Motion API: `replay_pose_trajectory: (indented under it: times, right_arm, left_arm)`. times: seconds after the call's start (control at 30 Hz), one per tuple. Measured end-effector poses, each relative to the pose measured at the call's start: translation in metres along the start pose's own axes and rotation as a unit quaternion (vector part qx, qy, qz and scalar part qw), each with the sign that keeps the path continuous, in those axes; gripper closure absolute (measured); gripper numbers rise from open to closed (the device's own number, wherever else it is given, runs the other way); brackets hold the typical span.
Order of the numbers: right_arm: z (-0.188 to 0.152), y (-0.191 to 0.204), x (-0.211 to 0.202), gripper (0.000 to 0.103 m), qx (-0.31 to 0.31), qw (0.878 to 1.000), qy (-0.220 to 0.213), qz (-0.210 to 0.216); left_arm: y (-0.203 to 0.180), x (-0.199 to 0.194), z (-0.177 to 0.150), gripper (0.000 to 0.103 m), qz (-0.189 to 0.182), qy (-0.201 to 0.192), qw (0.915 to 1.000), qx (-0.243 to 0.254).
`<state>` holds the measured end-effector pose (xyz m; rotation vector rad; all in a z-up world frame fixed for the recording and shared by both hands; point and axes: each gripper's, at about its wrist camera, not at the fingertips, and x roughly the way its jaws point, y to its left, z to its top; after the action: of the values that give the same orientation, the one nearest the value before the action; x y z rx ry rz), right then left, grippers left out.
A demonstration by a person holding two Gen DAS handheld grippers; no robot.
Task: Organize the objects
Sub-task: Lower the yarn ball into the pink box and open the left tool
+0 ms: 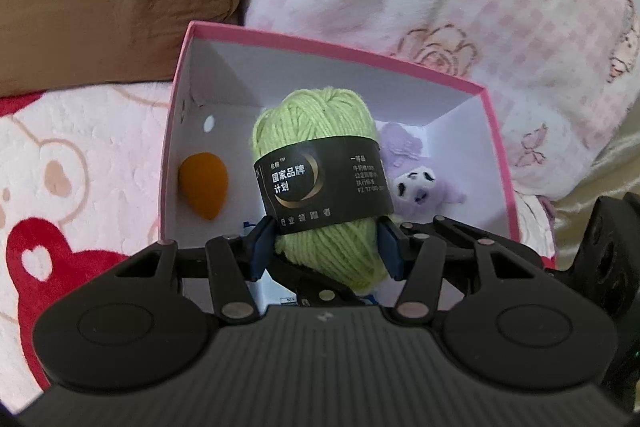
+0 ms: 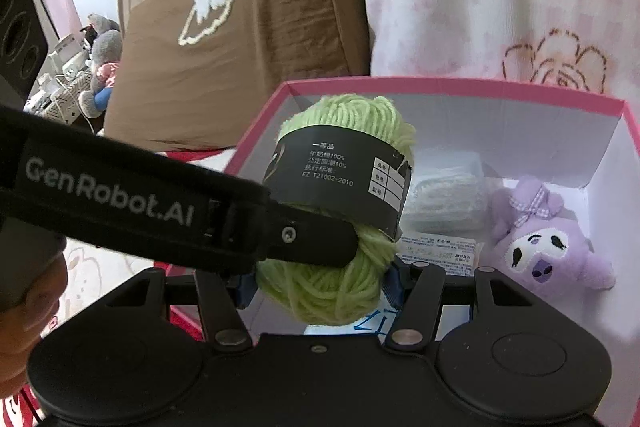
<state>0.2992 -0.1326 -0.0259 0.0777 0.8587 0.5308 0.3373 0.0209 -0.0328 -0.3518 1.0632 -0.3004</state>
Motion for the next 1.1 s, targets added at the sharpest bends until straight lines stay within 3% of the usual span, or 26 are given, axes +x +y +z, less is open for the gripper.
replay_pose_trajectory:
  times: [0.2,0.43,0.53,0.63,0.7,0.77,0.9,1.0,1.1]
  right_arm:
    - [0.005,-0.005,0.019,0.038,0.021,0.999,0.027,0.006]
    - [0.001,-0.012,0.027,0.034,0.044,0.998,0.051,0.018]
    - [-0.005,-0.016,0.017,0.027,0.043,0.998,0.047,0.026]
    - [-0.008,-0.018,0.009,0.026,0.031,0.999,0.033,0.022]
    - [-0.008,-0.018,0.006,0.03,0.018,1.0,0.018,0.011]
    - [-0.009,-0.018,0.006,0.042,0.011,1.0,0.014,0.009]
    - [-0.01,-0.015,0.008,0.047,0.006,1.0,0.003,-0.002]
    - [-0.01,-0.005,0.011,0.049,-0.013,1.0,-0.009,-0.012]
    - [-0.01,0.006,0.014,0.05,-0.034,0.999,-0.014,-0.014]
  left_arm:
    - [0.008,0.01,-0.001,0.05,0.008,-0.004,0.9999,-0.007]
    - [-0.001,0.015,-0.003,0.051,0.035,-0.01,0.9988,0.034]
    - [-0.006,0.018,-0.007,0.051,0.051,-0.01,0.9969,0.059]
    - [-0.008,0.019,-0.009,0.051,0.052,-0.011,0.9966,0.063]
    - [-0.005,0.016,-0.01,0.051,0.041,-0.012,0.9979,0.049]
    - [-0.003,0.011,-0.011,0.053,0.034,-0.02,0.9982,0.045]
    - [0.001,0.001,-0.012,0.054,0.033,-0.037,0.9979,0.041]
    - [0.003,0.002,-0.011,0.064,0.06,-0.039,0.9967,0.039]
    - [0.006,0.003,-0.011,0.066,0.079,-0.045,0.9949,0.043]
